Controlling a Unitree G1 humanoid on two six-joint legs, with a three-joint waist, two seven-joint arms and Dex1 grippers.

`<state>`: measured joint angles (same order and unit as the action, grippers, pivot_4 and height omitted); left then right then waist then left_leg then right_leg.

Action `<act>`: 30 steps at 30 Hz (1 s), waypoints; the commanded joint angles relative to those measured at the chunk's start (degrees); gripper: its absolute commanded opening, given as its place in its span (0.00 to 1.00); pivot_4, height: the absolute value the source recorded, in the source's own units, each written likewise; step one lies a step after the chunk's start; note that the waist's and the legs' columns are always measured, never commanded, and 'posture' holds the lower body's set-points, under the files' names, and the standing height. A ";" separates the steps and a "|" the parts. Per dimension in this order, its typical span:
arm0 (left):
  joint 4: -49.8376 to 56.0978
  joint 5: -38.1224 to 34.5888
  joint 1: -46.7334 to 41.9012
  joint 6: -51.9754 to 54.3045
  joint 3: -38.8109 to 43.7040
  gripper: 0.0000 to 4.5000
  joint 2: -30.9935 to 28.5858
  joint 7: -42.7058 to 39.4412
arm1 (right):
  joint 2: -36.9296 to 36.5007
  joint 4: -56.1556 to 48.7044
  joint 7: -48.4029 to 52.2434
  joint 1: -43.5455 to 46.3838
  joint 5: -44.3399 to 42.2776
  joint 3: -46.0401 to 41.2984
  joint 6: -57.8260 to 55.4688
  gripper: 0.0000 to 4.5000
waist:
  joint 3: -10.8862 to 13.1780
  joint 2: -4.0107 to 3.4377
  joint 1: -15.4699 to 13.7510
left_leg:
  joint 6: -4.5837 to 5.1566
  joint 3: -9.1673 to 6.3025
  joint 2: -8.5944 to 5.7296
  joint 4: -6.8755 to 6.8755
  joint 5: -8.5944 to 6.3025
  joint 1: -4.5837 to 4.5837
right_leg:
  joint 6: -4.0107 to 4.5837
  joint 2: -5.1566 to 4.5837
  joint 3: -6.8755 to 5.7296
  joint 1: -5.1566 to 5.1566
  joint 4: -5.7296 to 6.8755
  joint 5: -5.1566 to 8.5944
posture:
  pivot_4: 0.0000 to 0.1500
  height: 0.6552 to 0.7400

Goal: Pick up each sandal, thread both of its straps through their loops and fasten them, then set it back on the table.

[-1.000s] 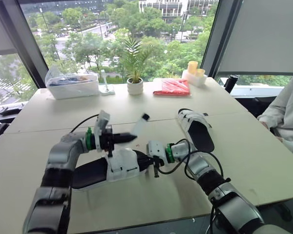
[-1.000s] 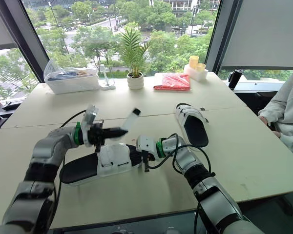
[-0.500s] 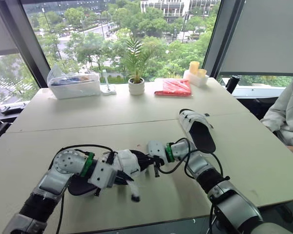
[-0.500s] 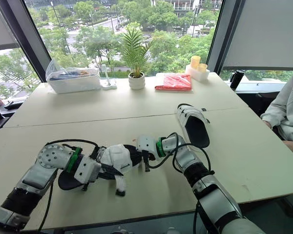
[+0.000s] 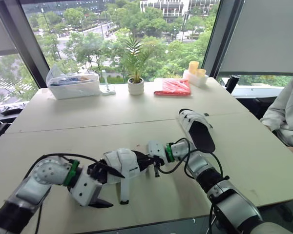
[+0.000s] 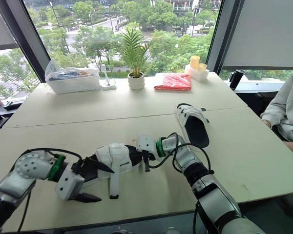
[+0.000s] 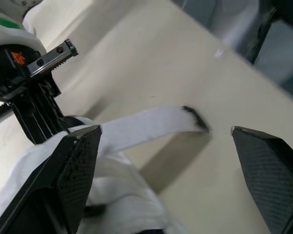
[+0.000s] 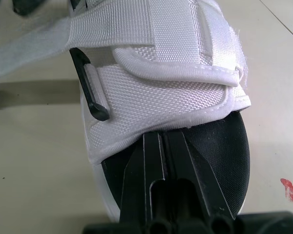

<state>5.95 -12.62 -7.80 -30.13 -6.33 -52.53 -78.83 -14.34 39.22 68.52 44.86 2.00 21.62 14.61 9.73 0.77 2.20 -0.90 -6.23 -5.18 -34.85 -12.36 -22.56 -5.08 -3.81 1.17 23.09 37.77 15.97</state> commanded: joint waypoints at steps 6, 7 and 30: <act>9.02 -20.54 15.05 28.66 18.10 0.98 -4.02 11.45 | 0.39 2.26 1.00 -0.42 1.50 1.25 0.31 0.00 | 0.04 -0.04 -0.20 | 0.02 -0.06 0.05 -0.04 -0.01 0.10 | 0.03 0.02 -0.08 0.02 -0.02 0.02 | 1.00 1.00; 9.16 -22.23 15.85 32.12 19.30 0.98 -3.92 12.52 | 0.47 2.41 1.06 -0.32 1.51 1.28 0.40 0.00 | 0.04 -0.04 -0.08 | 0.02 -0.06 0.05 -0.05 -0.01 0.11 | 0.04 0.03 -0.08 0.01 -0.02 0.03 | 1.00 1.00; -24.12 -4.68 -13.39 34.87 6.54 0.00 15.28 22.30 | 1.56 2.20 0.58 -0.21 1.63 1.23 0.25 0.00 | -0.03 -0.01 -0.09 | -0.02 -0.04 0.08 -0.01 -0.01 0.14 | 0.10 0.11 -0.11 -0.01 0.03 -0.03 | 1.00 1.00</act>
<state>-14.67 -18.78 -18.56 6.60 -0.65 -37.17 -56.70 -12.96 41.69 69.04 45.73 2.17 21.71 15.76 9.70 0.76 2.12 -0.93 -6.27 -5.10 -34.87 -12.36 -22.42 -4.98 -3.70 1.05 23.06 37.83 15.94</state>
